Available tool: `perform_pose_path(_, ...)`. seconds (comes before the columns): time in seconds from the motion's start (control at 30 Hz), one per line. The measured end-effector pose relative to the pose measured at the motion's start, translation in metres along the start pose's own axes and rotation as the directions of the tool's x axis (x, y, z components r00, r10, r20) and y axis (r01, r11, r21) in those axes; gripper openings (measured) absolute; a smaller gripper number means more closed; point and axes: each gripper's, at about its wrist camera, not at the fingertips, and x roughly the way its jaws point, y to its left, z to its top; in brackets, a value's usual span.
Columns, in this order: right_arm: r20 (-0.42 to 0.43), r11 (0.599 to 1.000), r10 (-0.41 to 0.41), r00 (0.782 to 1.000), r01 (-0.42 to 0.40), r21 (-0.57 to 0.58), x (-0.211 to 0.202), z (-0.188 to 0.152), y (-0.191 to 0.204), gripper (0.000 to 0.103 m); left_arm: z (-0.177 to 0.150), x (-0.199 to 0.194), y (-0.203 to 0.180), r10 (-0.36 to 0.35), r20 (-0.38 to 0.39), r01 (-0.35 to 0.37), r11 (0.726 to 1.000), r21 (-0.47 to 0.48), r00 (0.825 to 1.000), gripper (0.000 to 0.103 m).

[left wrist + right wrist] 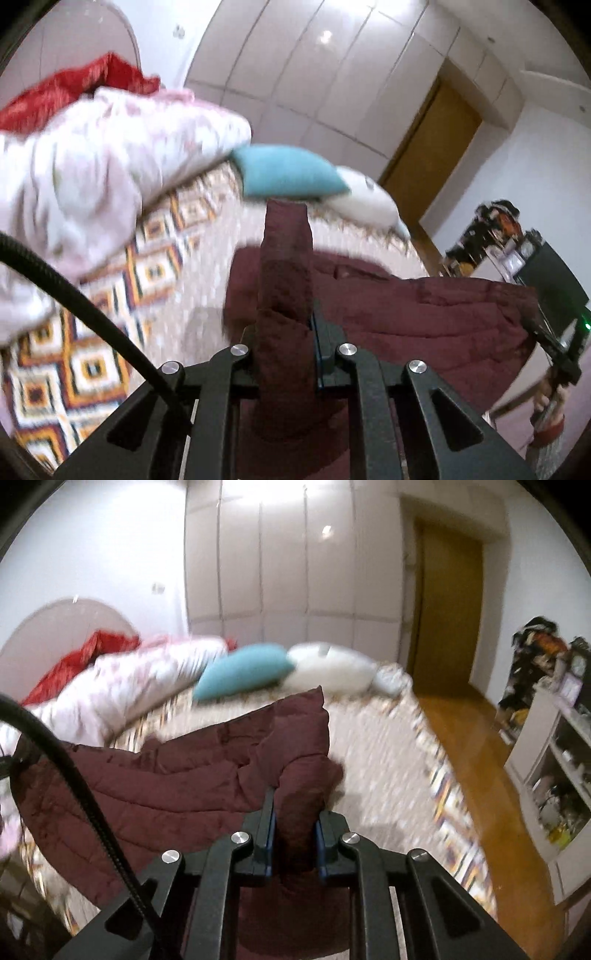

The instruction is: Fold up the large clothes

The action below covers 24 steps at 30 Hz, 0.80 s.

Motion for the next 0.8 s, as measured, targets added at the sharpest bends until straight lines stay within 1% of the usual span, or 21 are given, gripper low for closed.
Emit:
perform_pose_path(0.1, 0.036, 0.999, -0.033, 0.999, 0.033, 0.022, 0.001, 0.04, -0.005, 0.017, 0.052, 0.014, -0.018, 0.041, 0.036, -0.041, 0.999, 0.02, 0.999, 0.015)
perform_pose_path(0.17, 0.045, 0.997, -0.057, 0.997, 0.055, 0.048, 0.015, 0.069, -0.013, 0.017, 0.085, 0.04, -0.027, 0.086, 0.044, -0.087, 0.996, 0.027, 0.995, 0.015)
perform_pose_path(0.2, 0.046, 0.996, -0.064, 0.997, 0.061, 0.058, 0.023, 0.077, -0.016, 0.017, 0.094, 0.052, -0.03, 0.106, 0.042, -0.107, 0.994, 0.033, 0.994, 0.015)
perform_pose_path(0.27, 0.034, 0.994, -0.081, 0.996, 0.078, 0.078, 0.049, 0.093, -0.023, 0.017, 0.108, 0.088, -0.034, 0.153, 0.031, -0.155, 0.987, 0.053, 0.988, 0.016)
perform_pose_path(0.37, -0.022, 0.986, -0.112, 0.993, 0.114, 0.12, 0.108, 0.099, -0.035, 0.017, 0.109, 0.154, -0.037, 0.226, 0.004, -0.225, 0.968, 0.113, 0.974, 0.016)
perform_pose_path(0.47, -0.096, 0.979, -0.135, 0.986, 0.148, 0.138, 0.17, 0.088, -0.041, 0.017, 0.092, 0.225, -0.02, 0.28, -0.06, -0.272, 0.956, 0.106, 0.958, 0.016)
perform_pose_path(0.53, -0.161, 0.976, -0.133, 0.978, 0.158, 0.15, 0.216, 0.072, -0.044, 0.017, 0.077, 0.262, -0.006, 0.308, -0.102, -0.299, 0.949, 0.096, 0.946, 0.016)
perform_pose_path(0.57, -0.188, 0.976, -0.135, 0.973, 0.164, 0.146, 0.237, 0.064, -0.042, 0.017, 0.066, 0.286, 0.003, 0.34, -0.126, -0.329, 0.939, 0.103, 0.932, 0.016)
perform_pose_path(0.6, -0.224, 0.975, -0.144, 0.964, 0.177, 0.136, 0.263, 0.052, -0.039, 0.017, 0.057, 0.301, 0.008, 0.365, -0.14, -0.35, 0.929, 0.118, 0.921, 0.017)
perform_pose_path(0.63, -0.248, 0.973, -0.157, 0.956, 0.193, 0.128, 0.279, 0.041, -0.041, 0.017, 0.05, 0.315, 0.012, 0.389, -0.148, -0.371, 0.919, 0.134, 0.909, 0.019)
perform_pose_path(0.7, -0.291, 0.966, -0.199, 0.936, 0.238, 0.104, 0.312, 0.017, -0.04, 0.017, 0.043, 0.336, 0.023, 0.405, -0.151, -0.388, 0.912, 0.134, 0.902, 0.026)
perform_pose_path(0.77, -0.328, 0.959, -0.204, 0.922, 0.255, 0.121, 0.331, -0.005, -0.051, 0.018, 0.039, 0.352, 0.031, 0.4, -0.158, -0.386, 0.916, 0.112, 0.903, 0.035)
perform_pose_path(0.8, -0.341, 0.955, -0.195, 0.92, 0.257, 0.147, 0.34, -0.014, -0.06, 0.019, 0.039, 0.357, 0.034, 0.399, -0.158, -0.386, 0.916, 0.108, 0.903, 0.037)
